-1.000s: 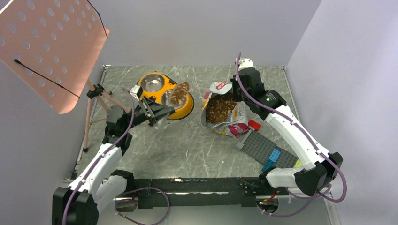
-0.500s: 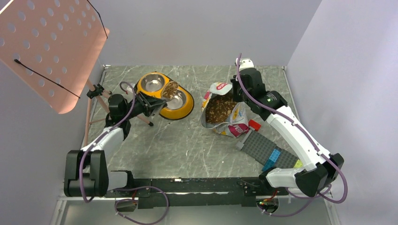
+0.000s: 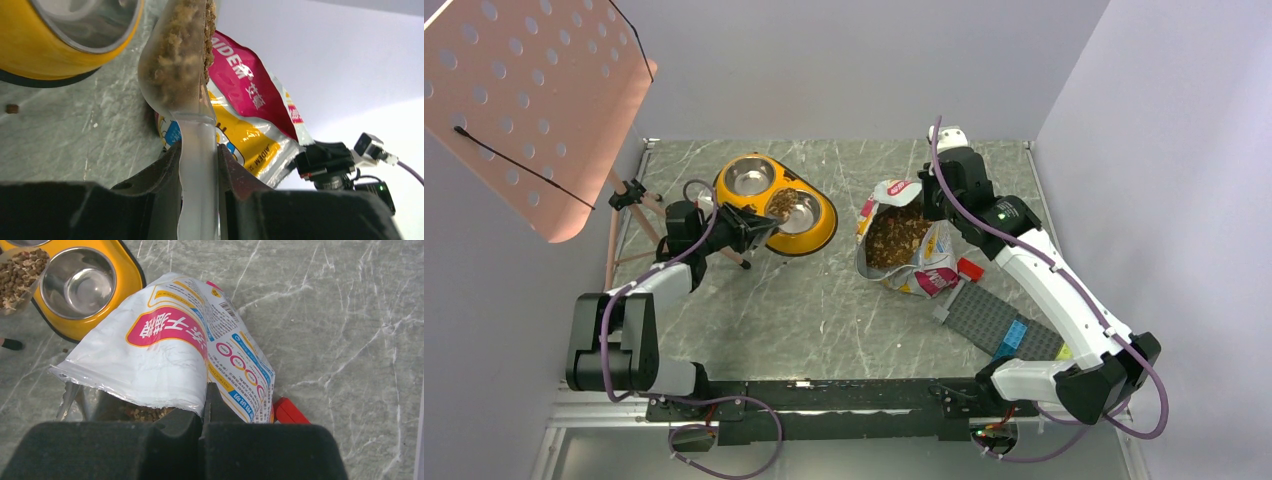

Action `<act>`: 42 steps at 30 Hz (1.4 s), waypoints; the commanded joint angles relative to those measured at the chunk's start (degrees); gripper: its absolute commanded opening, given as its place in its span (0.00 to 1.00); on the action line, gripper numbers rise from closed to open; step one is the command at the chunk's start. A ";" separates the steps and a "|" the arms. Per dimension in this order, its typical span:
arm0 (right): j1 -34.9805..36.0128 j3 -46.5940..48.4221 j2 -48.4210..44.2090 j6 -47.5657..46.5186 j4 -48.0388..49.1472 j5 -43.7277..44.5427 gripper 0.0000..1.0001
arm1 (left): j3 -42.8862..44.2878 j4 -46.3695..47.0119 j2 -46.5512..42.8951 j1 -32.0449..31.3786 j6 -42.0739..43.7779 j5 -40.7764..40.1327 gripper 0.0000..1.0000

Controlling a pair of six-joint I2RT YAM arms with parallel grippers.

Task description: Serve the pet food

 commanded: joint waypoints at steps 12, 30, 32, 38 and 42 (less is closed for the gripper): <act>-0.62 2.16 -4.96 -0.23 5.42 2.12 0.00 | 6.14 -15.59 2.16 0.08 3.47 -10.25 0.00; -0.62 2.27 -5.61 -0.57 5.84 2.42 0.00 | 22.84 -37.43 9.14 -4.86 3.69 -17.69 0.00; -0.59 2.25 -5.67 -0.63 5.86 2.47 0.00 | 24.64 -41.10 9.60 -5.21 2.68 -19.14 0.00; -0.58 2.05 -5.59 -0.48 6.06 2.36 0.00 | 35.03 -56.63 14.62 -6.10 2.85 -22.09 0.00; -0.63 2.14 -5.62 -0.40 6.13 2.21 0.00 | 43.56 -70.06 19.17 -6.75 1.07 -24.00 0.00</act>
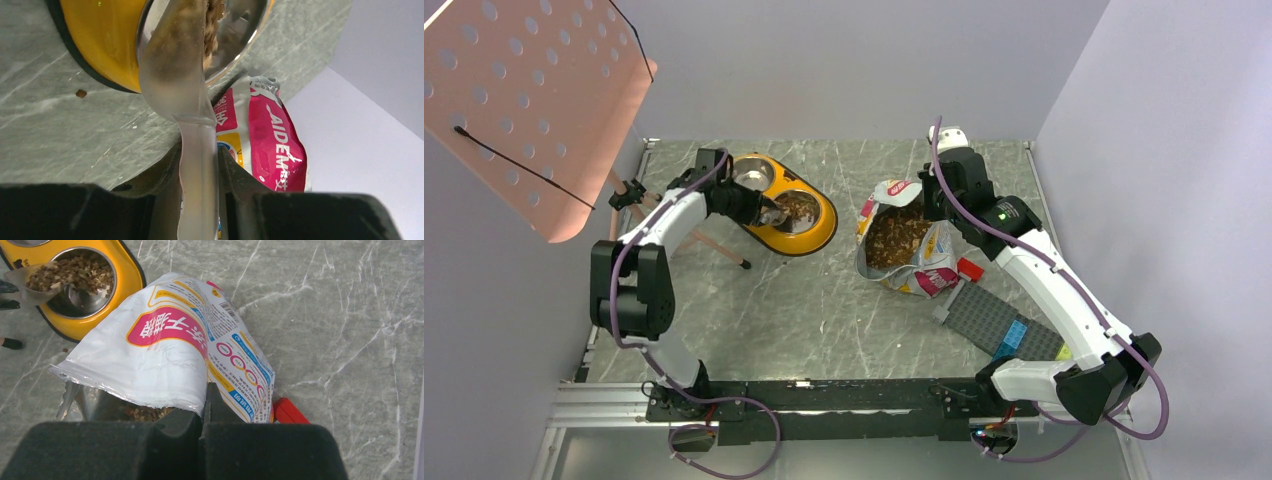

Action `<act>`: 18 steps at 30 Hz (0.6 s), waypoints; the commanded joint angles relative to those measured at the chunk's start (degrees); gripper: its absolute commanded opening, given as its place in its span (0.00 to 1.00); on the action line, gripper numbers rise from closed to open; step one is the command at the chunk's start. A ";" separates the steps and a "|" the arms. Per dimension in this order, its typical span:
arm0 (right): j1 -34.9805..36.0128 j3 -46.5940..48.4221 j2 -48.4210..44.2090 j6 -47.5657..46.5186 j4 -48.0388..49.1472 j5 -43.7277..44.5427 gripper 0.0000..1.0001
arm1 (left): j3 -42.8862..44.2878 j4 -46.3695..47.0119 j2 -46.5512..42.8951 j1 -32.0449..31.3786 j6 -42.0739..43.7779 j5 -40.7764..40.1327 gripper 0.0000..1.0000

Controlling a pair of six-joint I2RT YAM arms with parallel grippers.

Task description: Serve the pet food

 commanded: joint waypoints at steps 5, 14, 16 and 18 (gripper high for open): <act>-0.60 2.07 -5.28 -0.13 6.17 1.97 0.00 | 17.51 -25.45 7.63 -2.37 -2.51 -3.93 0.00; -0.58 2.16 -5.45 -0.17 6.17 2.12 0.00 | 31.96 -40.57 13.25 -4.40 -6.32 -4.01 0.00; -0.58 2.16 -5.44 -0.13 6.17 2.15 0.00 | 33.29 -41.78 13.31 -4.69 -7.33 -3.86 0.00; -0.60 2.22 -5.45 -0.13 6.12 2.12 0.00 | 33.71 -42.48 13.17 -4.88 -8.49 -3.26 0.00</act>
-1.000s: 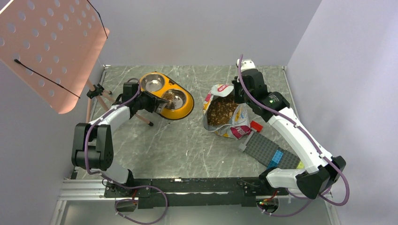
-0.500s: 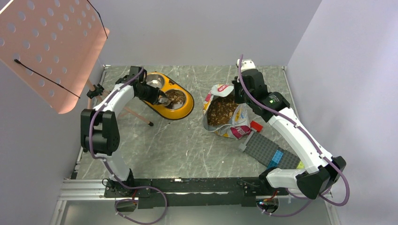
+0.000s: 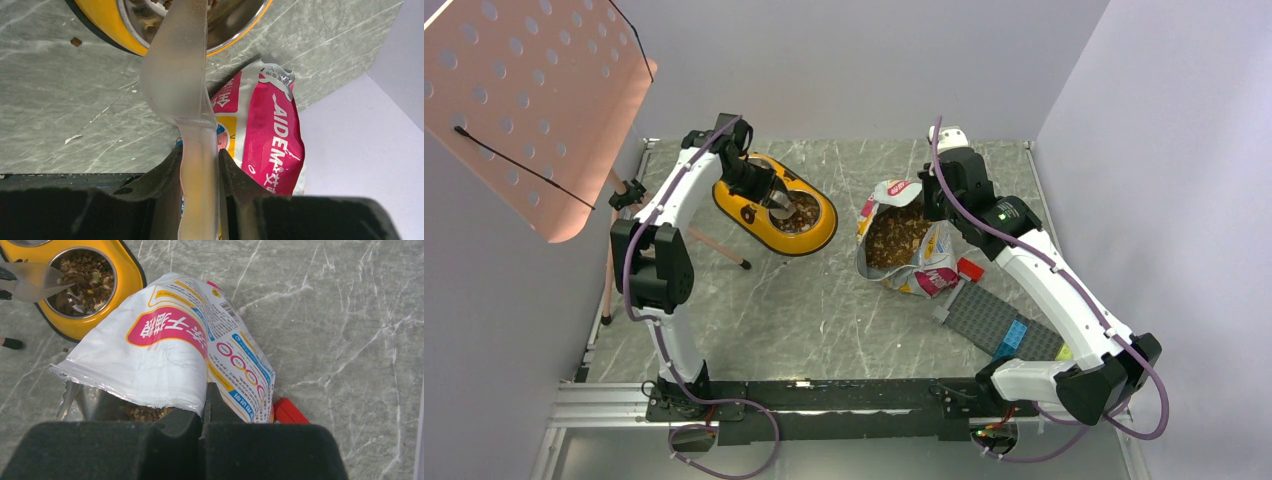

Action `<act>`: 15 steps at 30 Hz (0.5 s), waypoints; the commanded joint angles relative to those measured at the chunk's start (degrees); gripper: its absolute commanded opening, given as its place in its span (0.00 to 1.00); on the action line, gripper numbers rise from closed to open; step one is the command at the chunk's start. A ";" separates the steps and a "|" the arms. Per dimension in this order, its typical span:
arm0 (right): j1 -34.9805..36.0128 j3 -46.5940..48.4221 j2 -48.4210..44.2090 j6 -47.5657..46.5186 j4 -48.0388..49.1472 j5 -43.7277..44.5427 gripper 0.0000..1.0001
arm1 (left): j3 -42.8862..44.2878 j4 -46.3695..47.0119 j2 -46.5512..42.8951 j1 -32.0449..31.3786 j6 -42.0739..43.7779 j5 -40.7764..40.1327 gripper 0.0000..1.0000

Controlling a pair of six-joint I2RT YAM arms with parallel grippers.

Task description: Serve the pet food

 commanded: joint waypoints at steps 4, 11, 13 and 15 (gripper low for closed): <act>-0.59 2.42 -5.43 -0.13 6.02 2.01 0.00 | 5.24 -13.00 0.34 -0.47 -8.92 1.16 0.00; -0.62 2.42 -5.41 -0.04 5.80 1.76 0.00 | 4.95 -11.75 -2.26 -0.98 -8.05 1.26 0.00; -0.58 2.49 -5.28 0.05 5.78 1.60 0.00 | 3.70 -11.02 -4.00 -1.24 -7.56 1.17 0.00; -0.60 2.66 -5.14 0.05 5.71 1.50 0.00 | 1.97 -10.15 -6.16 -1.73 -6.27 0.99 0.00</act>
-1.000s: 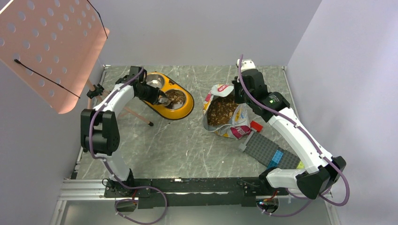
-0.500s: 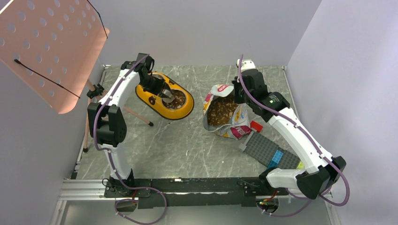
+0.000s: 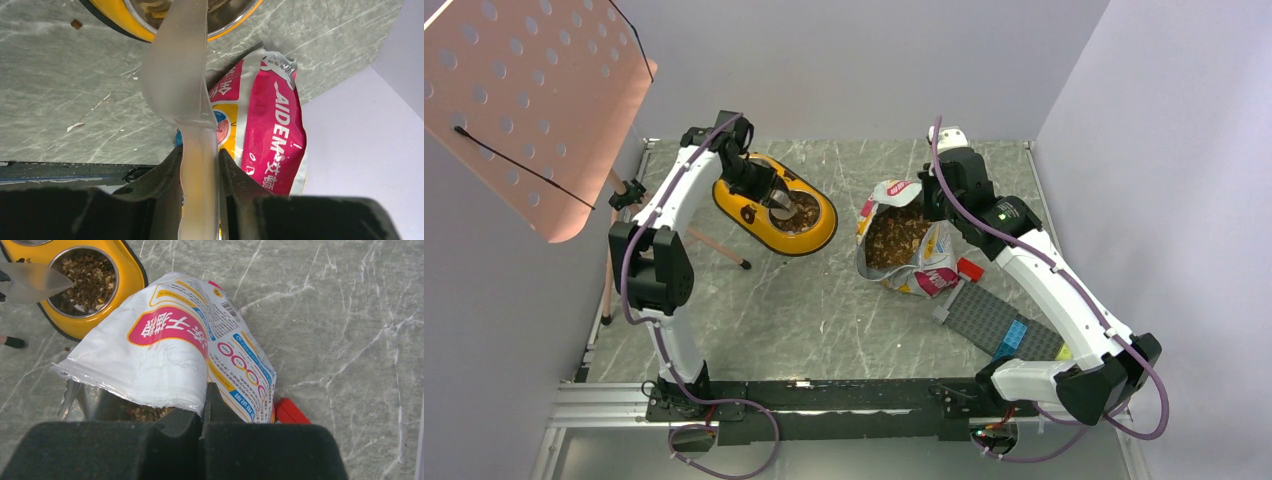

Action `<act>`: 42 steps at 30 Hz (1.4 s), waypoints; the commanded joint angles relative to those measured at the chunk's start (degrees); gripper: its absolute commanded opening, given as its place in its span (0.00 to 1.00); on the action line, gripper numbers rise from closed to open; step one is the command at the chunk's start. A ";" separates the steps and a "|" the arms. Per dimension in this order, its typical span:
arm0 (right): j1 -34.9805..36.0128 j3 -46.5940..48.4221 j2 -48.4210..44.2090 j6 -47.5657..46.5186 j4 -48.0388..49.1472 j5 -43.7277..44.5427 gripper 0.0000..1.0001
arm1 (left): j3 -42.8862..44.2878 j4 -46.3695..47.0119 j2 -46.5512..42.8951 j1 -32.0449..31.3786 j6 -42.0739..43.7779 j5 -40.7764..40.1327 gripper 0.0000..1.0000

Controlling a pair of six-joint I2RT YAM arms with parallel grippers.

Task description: Serve the pet food

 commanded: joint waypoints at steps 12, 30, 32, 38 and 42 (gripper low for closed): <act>-0.62 2.55 -4.04 -0.22 5.89 1.48 0.00 | -23.75 19.14 -33.49 -12.27 12.65 0.74 0.00; -0.23 3.35 -2.72 -0.40 5.04 0.51 0.00 | -1.46 -1.04 -25.25 -39.14 28.75 -11.85 0.00; -0.11 3.64 -2.92 -0.57 4.61 0.60 0.00 | 0.33 -1.50 -23.19 -39.12 27.51 -12.86 0.00; 1.79 2.94 -4.09 -0.93 4.74 0.98 0.00 | -1.07 3.72 -13.63 -35.91 18.96 1.28 0.00; 4.20 1.73 -5.65 -0.77 5.76 1.42 0.00 | -4.70 3.18 -9.89 -34.53 8.05 1.97 0.00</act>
